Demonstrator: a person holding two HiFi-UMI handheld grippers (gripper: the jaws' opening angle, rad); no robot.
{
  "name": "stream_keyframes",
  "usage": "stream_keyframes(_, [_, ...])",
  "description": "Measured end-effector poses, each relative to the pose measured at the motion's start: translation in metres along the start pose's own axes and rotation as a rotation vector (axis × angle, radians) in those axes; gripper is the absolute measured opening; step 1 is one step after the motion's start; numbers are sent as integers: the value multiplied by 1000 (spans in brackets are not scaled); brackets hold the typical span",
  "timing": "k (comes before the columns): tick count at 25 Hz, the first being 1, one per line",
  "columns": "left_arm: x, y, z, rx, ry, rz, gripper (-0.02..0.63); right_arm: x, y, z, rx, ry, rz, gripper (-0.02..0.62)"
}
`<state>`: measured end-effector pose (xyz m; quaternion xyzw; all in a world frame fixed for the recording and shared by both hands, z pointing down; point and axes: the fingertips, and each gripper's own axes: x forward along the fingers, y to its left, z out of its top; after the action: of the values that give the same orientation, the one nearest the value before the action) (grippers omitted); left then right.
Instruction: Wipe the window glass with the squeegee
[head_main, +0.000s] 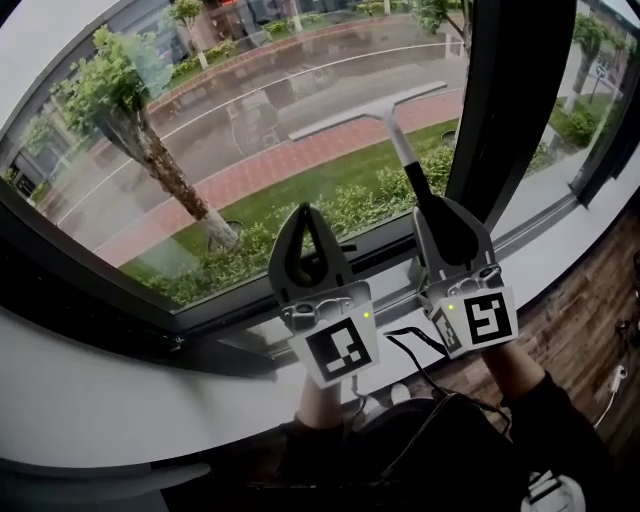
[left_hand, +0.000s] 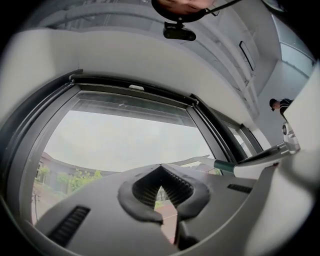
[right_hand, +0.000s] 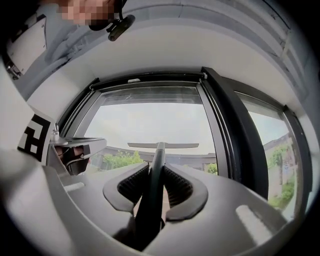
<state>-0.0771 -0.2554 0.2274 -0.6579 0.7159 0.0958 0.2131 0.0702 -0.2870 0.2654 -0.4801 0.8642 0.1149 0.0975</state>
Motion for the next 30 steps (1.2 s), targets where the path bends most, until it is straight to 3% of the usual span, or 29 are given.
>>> stream_keyframes(8, [-14, -2, -28, -11, 63, 10, 0, -21, 2, -38, 6, 87, -1, 95])
stream_keyframes(20, [-20, -12, -43, -9, 108, -4, 0, -40, -1, -90, 36, 225, -19, 97])
stream_keyframes(30, [-23, -10, -50, -10, 129, 2, 0, -47, -3, -116, 46, 279, -17, 97])
